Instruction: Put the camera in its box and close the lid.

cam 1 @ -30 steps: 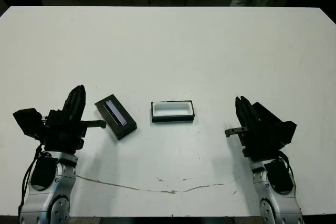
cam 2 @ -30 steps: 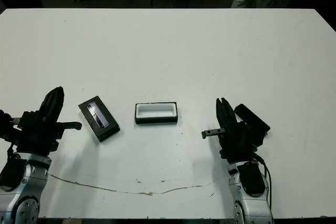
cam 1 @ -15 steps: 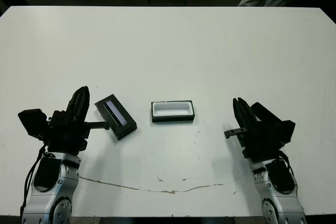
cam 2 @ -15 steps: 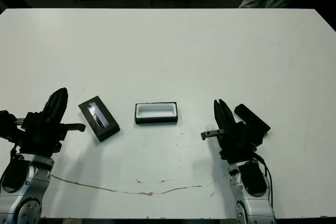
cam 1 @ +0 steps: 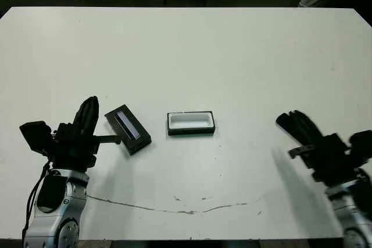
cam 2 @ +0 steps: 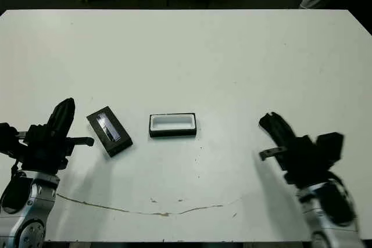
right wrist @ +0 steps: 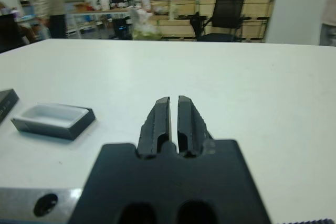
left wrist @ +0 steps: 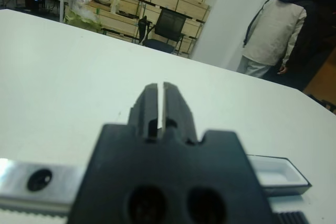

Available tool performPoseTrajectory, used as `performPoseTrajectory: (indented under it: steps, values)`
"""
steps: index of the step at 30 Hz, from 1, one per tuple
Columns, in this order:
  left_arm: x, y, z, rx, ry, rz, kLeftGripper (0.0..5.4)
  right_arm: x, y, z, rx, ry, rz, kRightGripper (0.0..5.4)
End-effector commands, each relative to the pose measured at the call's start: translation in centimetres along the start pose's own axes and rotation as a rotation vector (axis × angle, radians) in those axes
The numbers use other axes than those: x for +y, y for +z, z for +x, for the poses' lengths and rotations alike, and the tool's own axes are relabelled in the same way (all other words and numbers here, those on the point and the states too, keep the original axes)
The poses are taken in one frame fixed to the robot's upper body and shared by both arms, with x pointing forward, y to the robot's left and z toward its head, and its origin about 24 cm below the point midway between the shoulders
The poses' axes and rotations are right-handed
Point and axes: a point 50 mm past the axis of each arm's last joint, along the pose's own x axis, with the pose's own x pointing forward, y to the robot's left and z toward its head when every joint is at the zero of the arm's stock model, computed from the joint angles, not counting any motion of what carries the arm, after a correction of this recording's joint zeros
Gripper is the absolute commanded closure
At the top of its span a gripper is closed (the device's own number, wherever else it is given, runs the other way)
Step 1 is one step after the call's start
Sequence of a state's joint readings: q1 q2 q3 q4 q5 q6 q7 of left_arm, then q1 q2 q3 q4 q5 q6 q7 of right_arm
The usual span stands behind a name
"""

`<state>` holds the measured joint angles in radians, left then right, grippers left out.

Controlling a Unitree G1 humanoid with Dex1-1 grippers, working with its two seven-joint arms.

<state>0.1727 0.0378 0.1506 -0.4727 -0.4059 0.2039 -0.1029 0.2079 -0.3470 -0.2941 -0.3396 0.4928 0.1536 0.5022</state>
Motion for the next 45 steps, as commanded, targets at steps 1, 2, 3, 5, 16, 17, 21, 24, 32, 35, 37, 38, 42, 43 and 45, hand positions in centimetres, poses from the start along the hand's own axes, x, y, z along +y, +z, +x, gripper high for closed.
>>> performPoseTrajectory:
  steps: [1, 2, 3, 5, 16, 17, 21, 24, 32, 35, 37, 38, 42, 43, 45]
  values:
    - [0.3, -0.5, -0.2, 0.042, 0.008, 0.007, 5.38, -1.8, -0.3, -0.9, 0.020, 0.004, -0.004, 5.40]
    - [0.3, -0.5, -0.2, 0.042, 0.004, 0.005, 5.38, -2.2, -0.2, -1.2, 0.030, -0.006, -0.036, 5.40]
    - [0.3, -0.5, -0.2, 0.042, 0.001, 0.004, 5.38, -2.6, -0.1, -1.6, 0.043, -0.019, -0.069, 5.40]
    - [0.3, -0.5, -0.2, 0.043, 0.002, 0.010, 5.38, -3.4, -0.2, -2.2, 0.051, -0.033, -0.097, 5.40]
    - [0.3, -0.5, -0.1, 0.041, 0.002, 0.012, 5.40, -4.7, -0.6, -3.2, 0.080, 0.021, -0.140, 3.73]
    - [0.3, -0.5, -0.1, 0.041, 0.002, 0.016, 5.40, -4.7, -0.6, -3.2, 0.087, 0.025, -0.149, 3.48]
    - [0.4, -0.5, -0.2, 0.043, 0.003, 0.022, 5.40, -4.8, -0.5, -3.4, 0.122, 0.080, -0.179, 2.62]
    - [0.4, -0.5, -0.2, 0.044, 0.007, 0.019, 5.40, -5.0, -0.5, -3.4, 0.142, 0.153, -0.222, 1.93]
    - [0.4, -0.6, -0.2, 0.050, 0.000, 0.017, 5.40, -5.4, -1.8, -3.1, 0.194, 0.267, -0.154, 0.16]
    - [0.4, -0.6, -0.2, 0.052, 0.000, 0.016, 5.40, -5.5, -2.1, -2.9, 0.203, 0.287, -0.133, 0.01]
    - [0.4, -0.6, -0.2, 0.052, 0.003, 0.018, 5.40, -5.6, -2.2, -2.7, 0.207, 0.302, -0.136, 0.01]
    - [0.4, -0.7, -0.2, 0.052, 0.002, 0.016, 5.40, -5.6, -2.3, -2.7, 0.208, 0.309, -0.137, 0.01]
    - [0.4, -0.7, -0.2, 0.057, 0.006, 0.012, 5.40, -6.0, -2.9, -2.4, 0.225, 0.322, -0.131, 0.01]
    - [0.4, -0.7, -0.2, 0.059, 0.007, 0.012, 5.40, -6.0, -2.9, -2.3, 0.235, 0.318, -0.127, 0.01]
    - [0.4, -0.6, -0.2, 0.059, 0.004, 0.011, 5.40, -6.1, -3.1, -2.2, 0.244, 0.310, -0.136, 0.01]
